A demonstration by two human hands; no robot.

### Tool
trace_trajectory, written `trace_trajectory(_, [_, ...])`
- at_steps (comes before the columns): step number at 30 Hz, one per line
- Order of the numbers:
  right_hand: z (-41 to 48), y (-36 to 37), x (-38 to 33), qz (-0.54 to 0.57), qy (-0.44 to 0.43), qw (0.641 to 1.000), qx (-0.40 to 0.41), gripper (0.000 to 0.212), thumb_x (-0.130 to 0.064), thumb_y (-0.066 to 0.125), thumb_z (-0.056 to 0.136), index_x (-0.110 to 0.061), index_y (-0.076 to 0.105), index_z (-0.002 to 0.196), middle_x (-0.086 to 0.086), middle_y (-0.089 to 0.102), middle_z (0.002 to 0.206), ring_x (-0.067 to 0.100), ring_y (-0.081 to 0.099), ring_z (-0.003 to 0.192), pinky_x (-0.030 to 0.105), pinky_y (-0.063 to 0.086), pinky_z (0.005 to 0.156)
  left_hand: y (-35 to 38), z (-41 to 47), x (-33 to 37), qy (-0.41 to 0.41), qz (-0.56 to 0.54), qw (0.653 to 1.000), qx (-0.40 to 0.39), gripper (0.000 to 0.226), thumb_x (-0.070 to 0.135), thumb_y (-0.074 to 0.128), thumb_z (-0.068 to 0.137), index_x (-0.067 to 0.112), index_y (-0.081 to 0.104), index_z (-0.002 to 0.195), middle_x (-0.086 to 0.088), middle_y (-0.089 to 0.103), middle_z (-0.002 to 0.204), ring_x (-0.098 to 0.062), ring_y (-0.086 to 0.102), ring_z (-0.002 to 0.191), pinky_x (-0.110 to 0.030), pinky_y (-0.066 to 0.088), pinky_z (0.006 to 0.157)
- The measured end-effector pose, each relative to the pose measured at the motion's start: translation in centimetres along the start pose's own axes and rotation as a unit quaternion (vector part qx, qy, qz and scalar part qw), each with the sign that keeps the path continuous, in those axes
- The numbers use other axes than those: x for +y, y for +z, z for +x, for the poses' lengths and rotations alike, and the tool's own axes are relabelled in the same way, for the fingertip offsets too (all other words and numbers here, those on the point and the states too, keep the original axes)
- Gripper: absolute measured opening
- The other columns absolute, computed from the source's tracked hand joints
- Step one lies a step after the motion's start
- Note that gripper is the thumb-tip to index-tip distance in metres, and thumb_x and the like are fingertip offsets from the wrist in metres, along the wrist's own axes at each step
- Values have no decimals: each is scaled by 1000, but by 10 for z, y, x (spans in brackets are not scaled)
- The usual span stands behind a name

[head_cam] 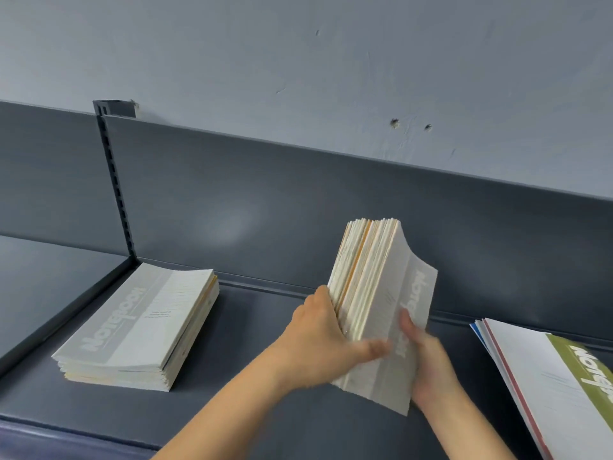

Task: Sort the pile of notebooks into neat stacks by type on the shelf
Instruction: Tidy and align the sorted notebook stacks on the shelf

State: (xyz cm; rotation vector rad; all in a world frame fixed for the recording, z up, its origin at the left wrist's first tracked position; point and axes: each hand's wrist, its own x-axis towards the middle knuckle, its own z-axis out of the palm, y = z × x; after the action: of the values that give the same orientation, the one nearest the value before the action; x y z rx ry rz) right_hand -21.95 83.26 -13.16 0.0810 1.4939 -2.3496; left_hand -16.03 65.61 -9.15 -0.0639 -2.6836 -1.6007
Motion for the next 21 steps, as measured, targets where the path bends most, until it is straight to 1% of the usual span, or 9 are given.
trace_trajectory(4, [-12, -11, 8, 74, 65, 995, 2, 47, -41, 51, 87, -7, 67, 117, 21, 66, 116, 40, 65, 103, 51, 48, 89, -19, -23, 20, 43, -126, 979, -156, 67, 51, 76, 71, 38, 43, 128, 23, 63, 118, 8, 59, 108, -14, 51, 85])
trace_trajectory(6, [-15, -15, 14, 109, 88, 990, -12, 49, -41, 50, 88, -5, 68, 116, 23, 64, 120, 42, 62, 107, 54, 47, 93, -17, -27, 19, 32, -187, 967, -169, 66, 46, 79, 72, 45, 43, 127, 19, 66, 118, 0, 62, 110, -23, 55, 87])
trace_trajectory(8, [-18, -18, 17, 145, 118, 981, -47, 47, -38, 44, 94, -1, 70, 109, 26, 65, 115, 43, 66, 99, 53, 54, 81, -10, -30, 19, -15, -234, 956, -175, 72, 38, 79, 71, 52, 38, 129, 6, 68, 118, -16, 66, 109, -45, 56, 91])
trace_trajectory(10, [-19, -22, 16, 170, 143, 973, -68, 47, -31, 39, 100, 0, 74, 99, 25, 69, 106, 40, 69, 89, 49, 58, 69, -3, -33, 23, -35, -254, 951, -173, 79, 27, 81, 73, 54, 34, 130, -1, 69, 119, -22, 67, 108, -53, 53, 93])
trace_trajectory(11, [-22, -23, 14, 170, 151, 971, -77, 45, -29, 39, 101, -1, 74, 101, 24, 68, 109, 38, 68, 94, 49, 57, 74, -1, -34, 25, -38, -255, 951, -168, 79, 24, 81, 74, 50, 33, 132, 2, 69, 119, -21, 67, 109, -51, 52, 95])
trace_trajectory(13, [-30, -21, 10, 168, 165, 966, -109, 46, -36, 56, 93, -2, 61, 124, 24, 56, 131, 42, 54, 120, 56, 40, 102, 3, -37, 30, -49, -251, 954, -155, 66, 21, 76, 80, 42, 38, 129, 11, 70, 115, -12, 68, 107, -42, 53, 96])
trace_trajectory(15, [-32, -23, 7, 141, 162, 968, -128, 71, -36, 77, 73, -5, 54, 132, 24, 49, 138, 45, 45, 128, 58, 28, 111, 6, -41, 33, -55, -248, 956, -147, 49, 25, 70, 85, 43, 43, 122, 16, 71, 111, -8, 68, 104, -33, 55, 92])
trace_trajectory(19, [-31, -29, 7, 109, 161, 971, -140, 65, -43, 74, 75, -9, 59, 128, 22, 55, 133, 42, 51, 123, 56, 35, 107, 9, -48, 32, -88, -267, 956, -84, 52, 37, 68, 80, 38, 44, 127, 10, 73, 108, -11, 70, 99, -27, 56, 81])
trace_trajectory(21, [-29, -29, 5, 80, 154, 977, -121, 55, -47, 66, 82, -10, 64, 122, 21, 63, 122, 39, 62, 108, 52, 48, 94, 7, -53, 31, -112, -276, 953, -62, 49, 36, 64, 83, 36, 46, 128, 7, 73, 108, -12, 71, 97, -25, 55, 76])
